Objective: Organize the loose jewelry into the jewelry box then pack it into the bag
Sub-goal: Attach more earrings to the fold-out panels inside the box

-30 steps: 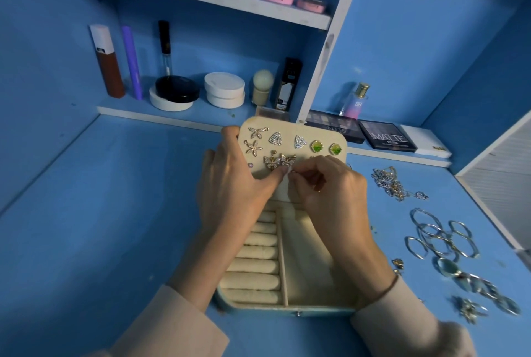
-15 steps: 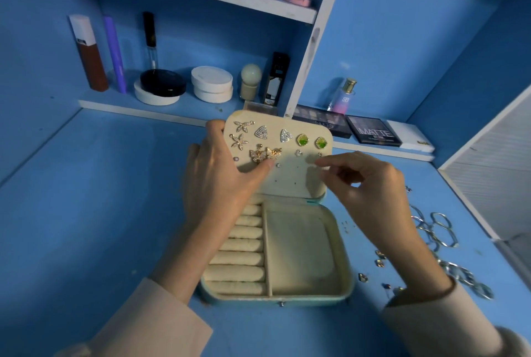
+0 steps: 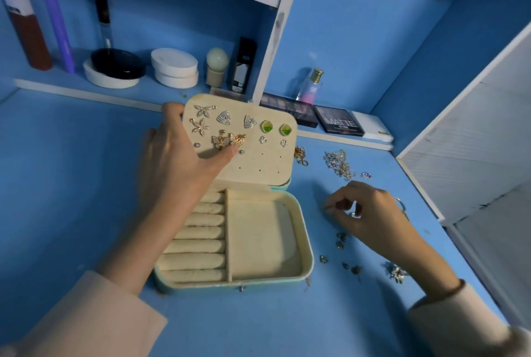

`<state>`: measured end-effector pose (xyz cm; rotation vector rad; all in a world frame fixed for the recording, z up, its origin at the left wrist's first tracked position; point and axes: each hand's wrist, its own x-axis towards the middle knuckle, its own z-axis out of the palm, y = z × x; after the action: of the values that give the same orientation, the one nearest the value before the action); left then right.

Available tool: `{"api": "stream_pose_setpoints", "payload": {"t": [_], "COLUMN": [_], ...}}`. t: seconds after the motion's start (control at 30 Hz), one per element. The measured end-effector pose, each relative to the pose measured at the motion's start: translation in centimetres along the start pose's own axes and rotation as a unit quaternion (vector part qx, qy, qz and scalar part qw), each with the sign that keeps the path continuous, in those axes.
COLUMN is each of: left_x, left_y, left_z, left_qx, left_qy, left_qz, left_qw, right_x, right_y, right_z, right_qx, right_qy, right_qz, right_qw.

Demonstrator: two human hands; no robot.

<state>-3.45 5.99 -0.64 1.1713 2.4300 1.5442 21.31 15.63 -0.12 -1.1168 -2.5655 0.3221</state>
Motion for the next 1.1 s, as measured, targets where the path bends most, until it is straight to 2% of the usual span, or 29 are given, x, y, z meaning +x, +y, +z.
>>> {"api": "stream_pose_setpoints", "payload": {"t": [0.5,0.67,0.8,1.0,1.1], "left_x": [0.0,0.1,0.0,0.2,0.3], "left_y": [-0.1,-0.1,-0.1,-0.4,-0.4], "left_z": [0.1,0.1,0.1,0.5,0.2], "left_qx": [0.008,0.007,0.007,0.013,0.005], "left_qy": [0.006,0.012,0.014,0.003,-0.011], "left_qz": [0.011,0.015,0.012,-0.005,-0.017], "left_qw": [1.0,1.0,1.0,1.0,1.0], "right_x": [0.4,2.2,5.9,10.6,11.3], "right_y": [0.5,-1.6,-6.2,-9.6,-9.9], "right_z": [1.2,0.1,-1.4,-0.7,-0.8], "right_qx": [-0.08,0.007,0.088,0.133,0.154], "right_qy": [0.011,0.073,0.113,-0.029,-0.052], "right_qz": [-0.068,-0.066,-0.136,-0.142,-0.129], "right_qw": [0.994,0.995,0.98,0.98,0.978]}}
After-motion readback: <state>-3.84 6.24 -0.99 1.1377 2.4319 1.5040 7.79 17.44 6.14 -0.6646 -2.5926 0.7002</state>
